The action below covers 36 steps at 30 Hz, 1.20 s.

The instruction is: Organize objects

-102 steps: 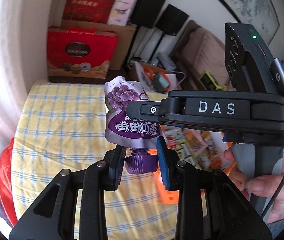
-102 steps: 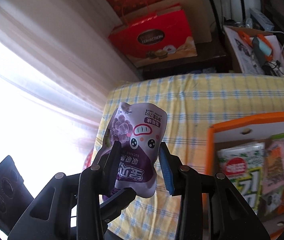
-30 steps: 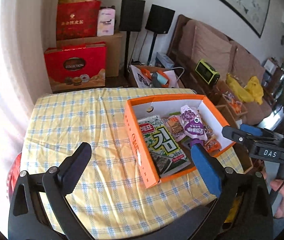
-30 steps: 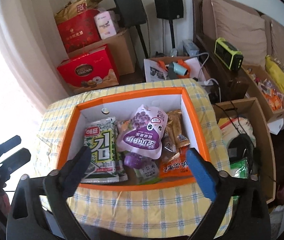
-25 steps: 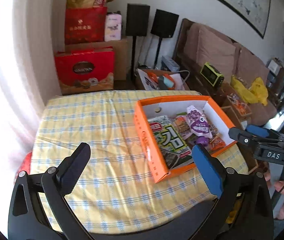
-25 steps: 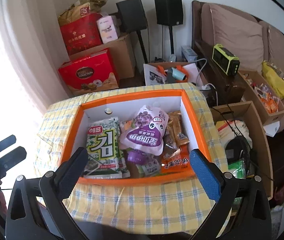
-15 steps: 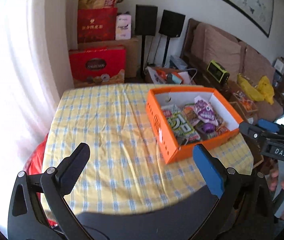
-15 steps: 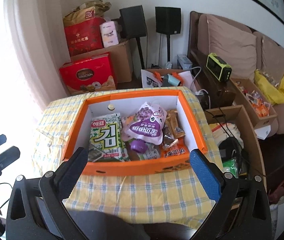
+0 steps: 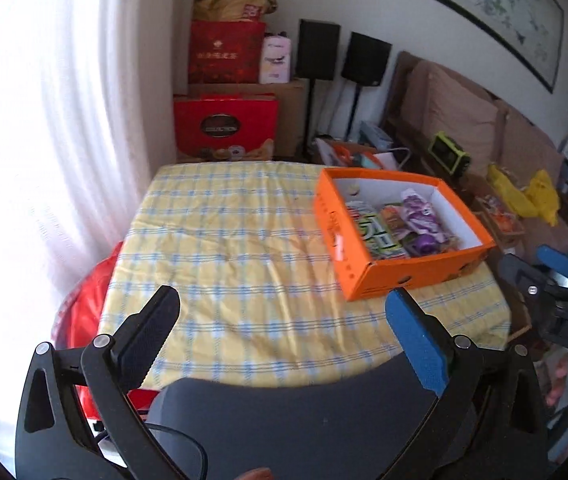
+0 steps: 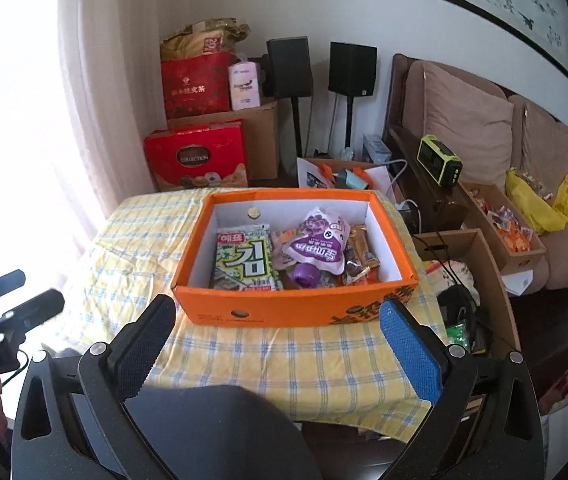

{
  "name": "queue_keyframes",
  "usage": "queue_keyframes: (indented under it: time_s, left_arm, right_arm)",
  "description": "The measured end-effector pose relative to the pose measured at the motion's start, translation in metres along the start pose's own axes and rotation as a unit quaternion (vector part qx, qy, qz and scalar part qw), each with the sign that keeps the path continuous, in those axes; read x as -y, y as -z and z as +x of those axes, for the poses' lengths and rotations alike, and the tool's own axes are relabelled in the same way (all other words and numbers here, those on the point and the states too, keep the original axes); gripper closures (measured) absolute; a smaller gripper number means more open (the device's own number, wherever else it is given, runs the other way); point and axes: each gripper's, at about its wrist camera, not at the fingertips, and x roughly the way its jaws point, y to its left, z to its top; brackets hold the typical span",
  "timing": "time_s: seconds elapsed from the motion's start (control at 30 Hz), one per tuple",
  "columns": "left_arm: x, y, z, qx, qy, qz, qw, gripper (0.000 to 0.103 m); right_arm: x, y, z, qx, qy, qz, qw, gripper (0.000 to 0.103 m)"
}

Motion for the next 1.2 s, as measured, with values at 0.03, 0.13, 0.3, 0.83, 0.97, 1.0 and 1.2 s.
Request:
queue_keyframes:
  time_s: [0.03, 0.13, 0.3, 0.83, 0.97, 1.0, 1.2]
  left_arm:
    - [-0.001, 0.002, -0.001, -0.001, -0.009, 0.0, 1.0, 0.0]
    - [-0.005, 0.007, -0.005, -0.005, -0.018, 0.002, 0.9998, 0.0]
    - [-0.003, 0.011, -0.016, -0.001, -0.021, 0.004, 0.9998, 0.0]
    - [0.0, 0.007, -0.037, 0.015, -0.008, -0.001, 0.9999, 0.0]
    - [-0.003, 0.007, -0.034, 0.008, -0.003, -0.014, 0.9999, 0.0]
    - [-0.003, 0.007, -0.033, 0.006, -0.004, -0.016, 0.9998, 0.0]
    - [-0.002, 0.009, -0.032, 0.001, -0.004, -0.018, 0.9998, 0.0]
  right_arm:
    - [-0.001, 0.002, -0.001, 0.0, 0.0, 0.001, 1.0, 0.0]
    - [-0.003, 0.006, -0.006, 0.003, -0.002, 0.003, 1.0, 0.0]
    - [-0.006, 0.01, -0.014, 0.01, 0.003, -0.002, 1.0, 0.0]
    - [-0.009, 0.013, -0.024, 0.013, 0.005, -0.007, 1.0, 0.0]
    - [-0.01, 0.013, -0.025, 0.014, 0.008, -0.009, 1.0, 0.0]
    - [-0.01, 0.013, -0.025, 0.014, 0.007, -0.009, 1.0, 0.0]
    - [-0.011, 0.013, -0.025, 0.015, 0.007, -0.009, 1.0, 0.0]
